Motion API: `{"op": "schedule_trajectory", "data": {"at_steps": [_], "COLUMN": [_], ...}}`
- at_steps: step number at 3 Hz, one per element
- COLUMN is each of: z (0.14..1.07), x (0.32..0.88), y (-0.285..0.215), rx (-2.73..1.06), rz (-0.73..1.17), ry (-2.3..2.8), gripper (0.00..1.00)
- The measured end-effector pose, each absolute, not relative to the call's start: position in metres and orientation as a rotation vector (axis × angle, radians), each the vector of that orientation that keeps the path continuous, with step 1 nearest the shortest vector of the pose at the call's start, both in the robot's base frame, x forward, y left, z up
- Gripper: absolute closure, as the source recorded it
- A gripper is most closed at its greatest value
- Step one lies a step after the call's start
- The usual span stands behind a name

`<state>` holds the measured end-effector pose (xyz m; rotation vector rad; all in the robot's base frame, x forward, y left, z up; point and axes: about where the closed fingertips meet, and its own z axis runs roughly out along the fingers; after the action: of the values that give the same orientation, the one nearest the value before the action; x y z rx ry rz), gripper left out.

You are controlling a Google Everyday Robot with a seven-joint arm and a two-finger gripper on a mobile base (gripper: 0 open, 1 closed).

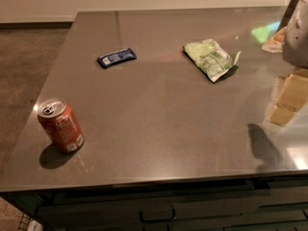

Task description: Move green jalapeno chip bag near rxbar blueberry

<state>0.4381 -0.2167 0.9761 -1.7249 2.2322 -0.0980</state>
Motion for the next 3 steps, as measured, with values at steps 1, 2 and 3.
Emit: {"op": "schedule_trajectory", "data": {"at_steps": [1, 2, 3], "z": [0.977, 0.967, 0.95], "x": [0.442, 0.464, 0.51], "y": [-0.216, -0.211, -0.209], "rx": [-1.712, -1.629, -1.456], "rz": [-0.099, -0.061, -0.014], "ry": [2.241, 2.295, 2.383], "gripper": [0.0, 0.0, 0.0]}}
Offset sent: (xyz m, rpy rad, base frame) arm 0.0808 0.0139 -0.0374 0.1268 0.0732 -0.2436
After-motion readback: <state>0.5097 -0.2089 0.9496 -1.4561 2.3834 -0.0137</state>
